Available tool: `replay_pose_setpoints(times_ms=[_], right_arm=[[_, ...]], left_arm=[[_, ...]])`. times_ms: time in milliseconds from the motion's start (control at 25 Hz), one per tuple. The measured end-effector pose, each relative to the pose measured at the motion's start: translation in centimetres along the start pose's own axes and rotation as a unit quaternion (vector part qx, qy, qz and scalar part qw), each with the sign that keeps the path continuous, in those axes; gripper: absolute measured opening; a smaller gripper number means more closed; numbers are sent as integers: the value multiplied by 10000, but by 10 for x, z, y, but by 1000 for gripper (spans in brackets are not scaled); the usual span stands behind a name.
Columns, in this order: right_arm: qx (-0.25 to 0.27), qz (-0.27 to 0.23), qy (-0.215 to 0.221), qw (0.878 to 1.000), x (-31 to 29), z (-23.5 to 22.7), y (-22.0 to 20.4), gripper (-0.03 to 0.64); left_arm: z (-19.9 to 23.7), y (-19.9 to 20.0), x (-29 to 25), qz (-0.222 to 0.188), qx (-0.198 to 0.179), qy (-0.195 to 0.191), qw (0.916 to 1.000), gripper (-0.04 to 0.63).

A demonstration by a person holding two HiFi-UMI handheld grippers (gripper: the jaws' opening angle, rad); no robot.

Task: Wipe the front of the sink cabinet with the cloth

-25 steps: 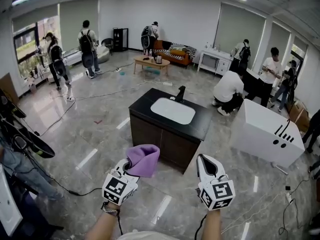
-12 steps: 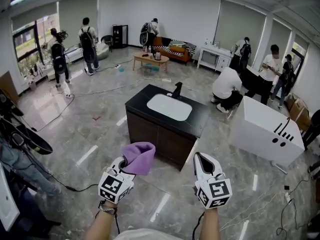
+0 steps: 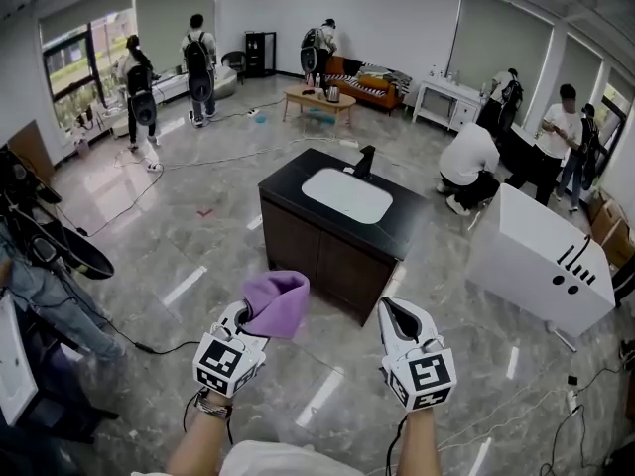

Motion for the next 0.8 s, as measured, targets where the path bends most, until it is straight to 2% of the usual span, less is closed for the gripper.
replay_pose_setpoints(times_ms=[160, 400, 520, 800], right_arm=[[-98, -23, 102, 9999, 3, -11, -2, 8], [-224, -66, 328, 9992, -20, -12, 6, 8], [-143, -144, 379, 9991, -35, -8, 11, 8], [-322, -233, 465, 9981, -98, 2, 17, 8]], left_arm=[[-5, -5, 0, 39, 164, 147, 9997, 48], [16, 1, -1, -8, 117, 262, 9996, 48], [32, 0, -4, -49, 100, 286, 9995, 48], [89, -3, -25, -100, -37, 225, 9997, 48]])
Point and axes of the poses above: the fingertips, and each gripper's own axes: x backward along the fingers, z to its left, y out of its top, the point moved 9 cm from there along x, backward along the fingers, and after that the axes turned 12 degrees about -y, right-handed, at the moved point
